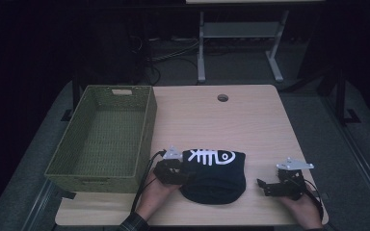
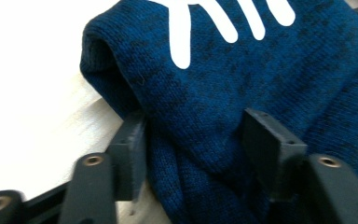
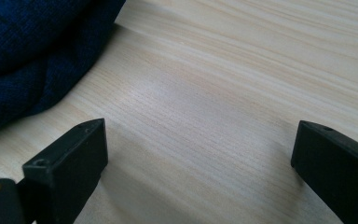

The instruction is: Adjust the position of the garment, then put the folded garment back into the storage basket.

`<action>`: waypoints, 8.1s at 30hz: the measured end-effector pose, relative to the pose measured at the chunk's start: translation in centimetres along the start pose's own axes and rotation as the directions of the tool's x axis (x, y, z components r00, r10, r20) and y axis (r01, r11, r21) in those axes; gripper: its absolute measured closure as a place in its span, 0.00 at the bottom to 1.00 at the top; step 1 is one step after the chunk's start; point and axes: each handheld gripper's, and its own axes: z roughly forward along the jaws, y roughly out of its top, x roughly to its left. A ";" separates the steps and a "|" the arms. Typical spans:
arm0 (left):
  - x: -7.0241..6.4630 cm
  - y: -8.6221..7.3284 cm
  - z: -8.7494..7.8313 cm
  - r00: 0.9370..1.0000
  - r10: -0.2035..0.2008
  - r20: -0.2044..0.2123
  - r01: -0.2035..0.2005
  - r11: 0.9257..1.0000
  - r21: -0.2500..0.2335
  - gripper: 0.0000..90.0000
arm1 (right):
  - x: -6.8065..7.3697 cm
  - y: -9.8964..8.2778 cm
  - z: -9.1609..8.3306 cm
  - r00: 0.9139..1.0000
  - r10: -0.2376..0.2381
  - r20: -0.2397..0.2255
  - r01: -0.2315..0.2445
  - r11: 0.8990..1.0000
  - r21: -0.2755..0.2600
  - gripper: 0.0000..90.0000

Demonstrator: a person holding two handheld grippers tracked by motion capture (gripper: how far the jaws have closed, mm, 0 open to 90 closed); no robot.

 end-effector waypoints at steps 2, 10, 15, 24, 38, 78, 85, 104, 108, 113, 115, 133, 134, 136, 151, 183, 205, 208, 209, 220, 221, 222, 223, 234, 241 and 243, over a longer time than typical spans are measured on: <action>0.1 0.0 0.0 1.000 -0.008 0.019 0.008 1.000 0.003 0.56 | 0.0 0.0 0.0 1.000 -0.002 0.000 0.002 1.000 0.000 0.04; 0.0 0.2 0.0 0.999 -0.011 0.035 0.010 1.000 0.008 0.66 | 0.0 0.0 0.0 1.000 -0.002 0.000 0.002 1.000 0.001 0.03; -0.3 0.5 -0.3 1.000 0.009 0.024 -0.009 1.000 0.014 0.75 | 0.0 0.0 0.0 1.000 -0.003 0.000 0.003 1.000 0.001 0.03; -0.4 1.4 -1.3 0.999 0.005 0.049 -0.004 1.000 -0.016 0.79 | 0.0 0.0 0.0 1.000 -0.005 -0.001 0.005 1.000 0.003 0.03; -1.2 3.4 -3.3 0.996 0.044 0.077 -0.040 0.997 -0.060 0.81 | 0.0 0.0 0.0 1.000 -0.006 -0.002 0.006 1.000 0.003 0.03; 0.9 9.0 -10.3 0.983 0.142 0.119 -0.122 0.980 -0.156 0.84 | 0.0 0.0 0.0 1.000 -0.006 -0.003 0.006 1.000 0.001 0.03; 1.7 9.4 -12.2 0.985 0.142 0.096 -0.125 0.978 -0.169 0.84 | 0.0 0.0 0.0 1.000 -0.006 -0.004 0.006 1.000 0.002 0.03; 3.7 10.1 -17.4 0.992 0.124 0.023 -0.118 0.974 -0.192 0.84 | 0.0 0.0 0.0 1.000 -0.006 -0.004 0.006 1.000 0.001 0.03; 4.3 10.2 -18.6 0.993 0.118 0.005 -0.115 0.972 -0.203 0.84 | 0.0 0.0 0.0 1.000 -0.006 -0.003 0.006 1.000 0.002 0.03; 4.9 10.1 -19.8 0.995 0.101 -0.008 -0.100 0.971 -0.218 0.84 | 0.0 0.0 0.0 1.000 -0.005 -0.003 0.005 1.000 0.002 0.03; 5.1 10.1 -20.3 0.995 0.098 -0.013 -0.098 0.970 -0.224 0.84 | 0.0 0.0 0.0 1.000 -0.006 -0.003 0.006 1.000 0.001 0.03; 7.4 8.8 -25.7 0.995 0.048 -0.083 -0.068 0.962 -0.264 0.84 | 0.0 0.0 0.0 1.000 -0.005 -0.003 0.005 1.000 0.002 0.03; 7.5 8.7 -26.0 0.995 0.043 -0.092 -0.066 0.962 -0.264 0.84 | 0.0 0.0 0.0 1.000 -0.005 -0.003 0.005 1.000 0.002 0.03; 7.8 8.5 -26.6 0.994 0.037 -0.103 -0.064 0.961 -0.269 0.84 | 0.0 0.0 0.0 1.000 -0.005 -0.003 0.005 1.000 0.002 0.03; 9.1 6.8 -31.0 0.984 -0.005 -0.181 -0.049 0.954 -0.296 0.84 | 0.0 0.0 0.0 1.000 -0.005 -0.003 0.005 1.000 0.002 0.03; 12.6 -0.1 -30.4 0.978 -0.048 -0.204 0.014 0.986 -0.166 0.84 | 0.0 0.0 0.0 1.000 -0.006 -0.002 0.006 1.000 0.002 0.03; 13.9 -1.0 -26.5 0.996 -0.046 -0.080 0.038 0.995 -0.096 0.83 | 0.0 0.0 0.0 1.000 -0.004 0.000 0.004 1.000 0.002 0.03; 14.8 -1.0 -25.9 0.994 -0.063 -0.089 0.056 0.995 -0.083 0.83 | 0.0 0.0 0.0 1.000 -0.003 0.000 0.003 1.000 0.002 0.03; 15.1 -1.1 -25.9 0.993 -0.065 -0.099 0.058 0.996 -0.073 0.83 | 0.0 0.0 0.0 1.000 -0.003 0.000 0.003 1.000 0.002 0.03; 17.8 -1.6 -25.1 0.976 -0.088 -0.201 0.088 0.996 -0.008 0.82 | 0.0 0.0 0.0 1.000 -0.003 0.000 0.003 1.000 0.002 0.03; 18.0 -1.6 -25.1 0.973 -0.083 -0.213 0.087 0.996 0.005 0.82 | 0.0 0.0 0.0 1.000 -0.003 0.000 0.003 1.000 0.002 0.03; 18.1 -1.6 -25.1 0.969 -0.093 -0.229 0.098 0.995 0.011 0.81 | 0.0 0.0 0.0 1.000 -0.003 0.000 0.003 1.000 0.002 0.03; 18.3 -1.7 -25.1 0.966 -0.090 -0.241 0.098 0.995 0.022 0.81 | 0.0 0.0 0.0 1.000 -0.004 0.000 0.004 1.000 0.002 0.03; 19.5 -1.8 -24.6 0.905 -0.112 -0.411 0.151 0.987 0.062 0.65 | 0.0 0.0 0.0 1.000 -0.004 0.000 0.004 1.000 0.002 0.03; 19.8 -1.9 -25.5 0.873 -0.131 -0.470 0.166 0.986 0.034 0.47 | 0.0 0.0 0.0 1.000 -0.003 0.000 0.003 1.000 0.002 0.03; 19.7 -1.9 -25.7 0.873 -0.131 -0.469 0.163 0.986 0.027 0.44 | 0.0 0.0 0.0 1.000 -0.003 0.000 0.003 1.000 0.002 0.03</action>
